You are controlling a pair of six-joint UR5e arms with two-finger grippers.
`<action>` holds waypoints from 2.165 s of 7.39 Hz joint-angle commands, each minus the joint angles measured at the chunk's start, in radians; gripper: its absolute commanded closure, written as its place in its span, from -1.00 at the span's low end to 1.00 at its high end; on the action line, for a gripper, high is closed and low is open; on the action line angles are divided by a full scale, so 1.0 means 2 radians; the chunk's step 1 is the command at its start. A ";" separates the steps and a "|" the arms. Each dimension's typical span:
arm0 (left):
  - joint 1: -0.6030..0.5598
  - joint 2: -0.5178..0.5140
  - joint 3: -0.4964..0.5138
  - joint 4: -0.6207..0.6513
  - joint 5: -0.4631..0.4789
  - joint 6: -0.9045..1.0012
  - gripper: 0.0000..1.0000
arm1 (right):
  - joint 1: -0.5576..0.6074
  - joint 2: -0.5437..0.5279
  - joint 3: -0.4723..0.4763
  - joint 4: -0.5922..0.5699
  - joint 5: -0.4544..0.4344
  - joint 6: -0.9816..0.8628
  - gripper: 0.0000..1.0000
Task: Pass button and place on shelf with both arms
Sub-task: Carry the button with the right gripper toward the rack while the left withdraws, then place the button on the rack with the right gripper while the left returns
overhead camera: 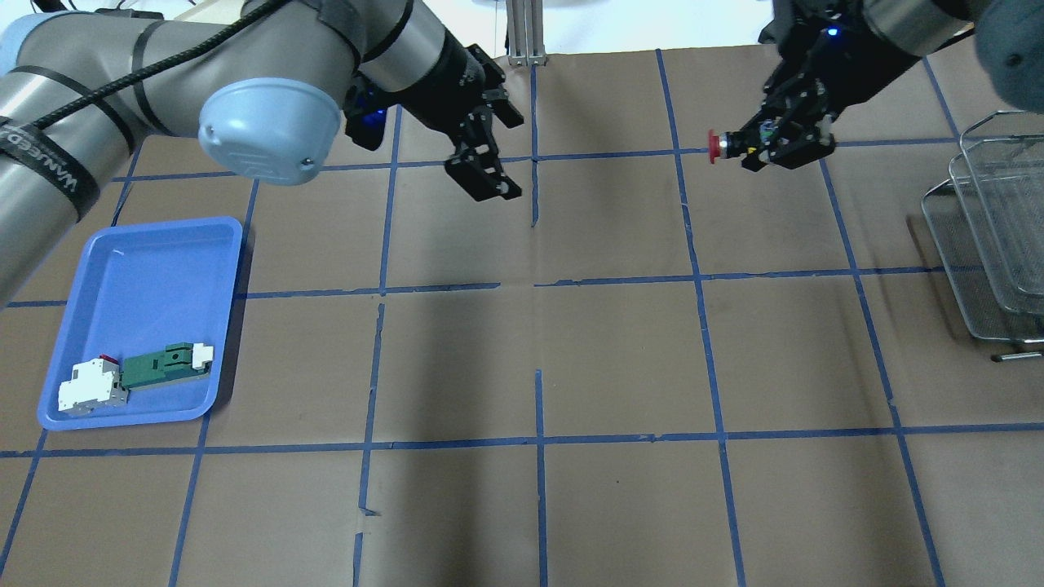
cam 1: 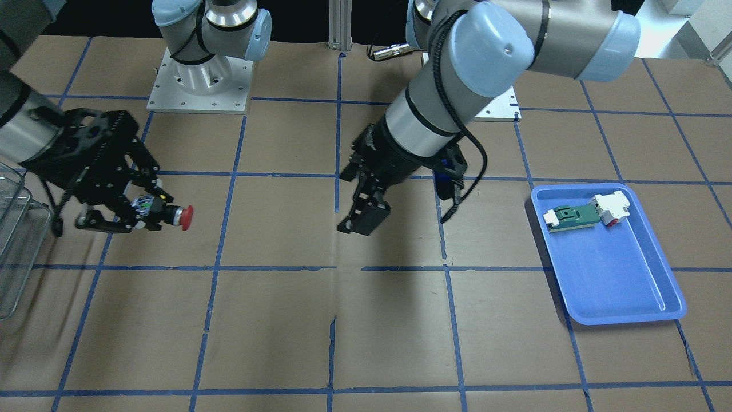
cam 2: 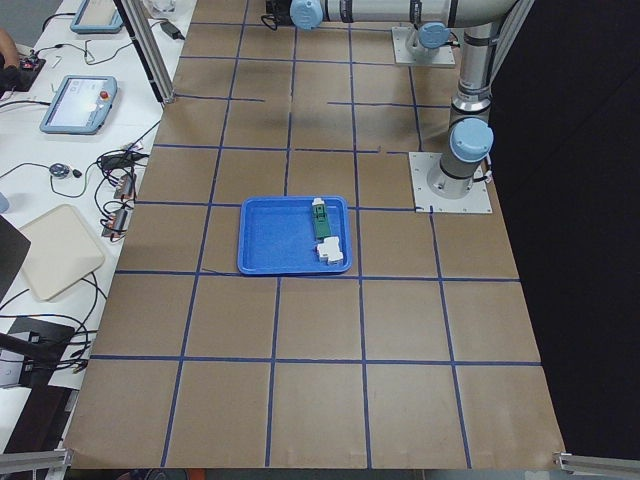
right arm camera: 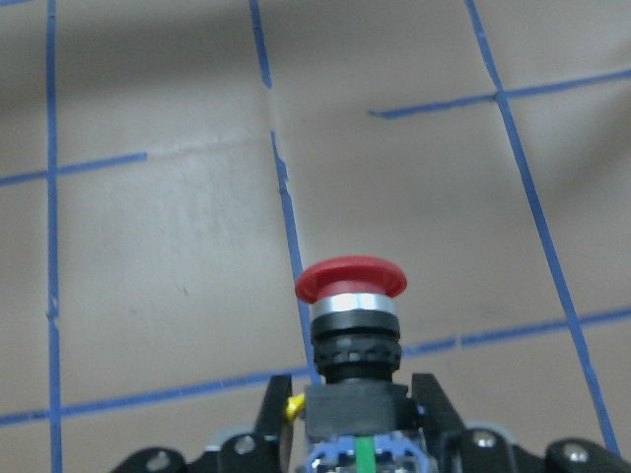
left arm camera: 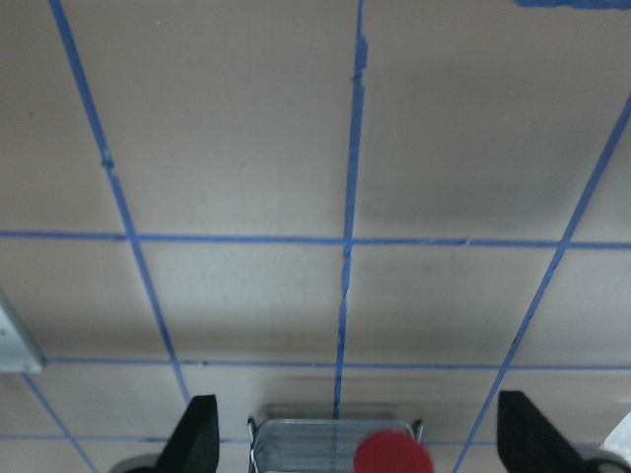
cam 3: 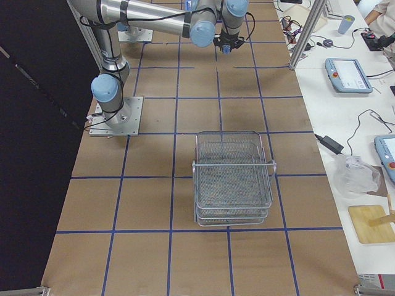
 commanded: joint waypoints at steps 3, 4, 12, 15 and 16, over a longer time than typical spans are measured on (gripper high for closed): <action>0.111 0.025 0.000 -0.067 0.108 0.370 -1.00 | -0.183 0.038 -0.014 -0.007 -0.058 -0.209 1.00; 0.117 0.035 0.001 -0.088 0.135 0.435 -1.00 | -0.212 0.048 -0.028 -0.013 -0.076 -0.229 1.00; 0.112 0.124 -0.019 -0.208 0.231 0.676 -1.00 | -0.251 0.077 -0.035 -0.034 -0.098 -0.234 -1.00; 0.113 0.144 -0.049 -0.206 0.228 0.847 -1.00 | -0.241 0.056 -0.030 -0.026 -0.097 -0.191 -1.00; 0.116 0.148 -0.049 -0.208 0.228 0.849 -1.00 | -0.216 0.039 -0.030 -0.020 -0.098 -0.156 -1.00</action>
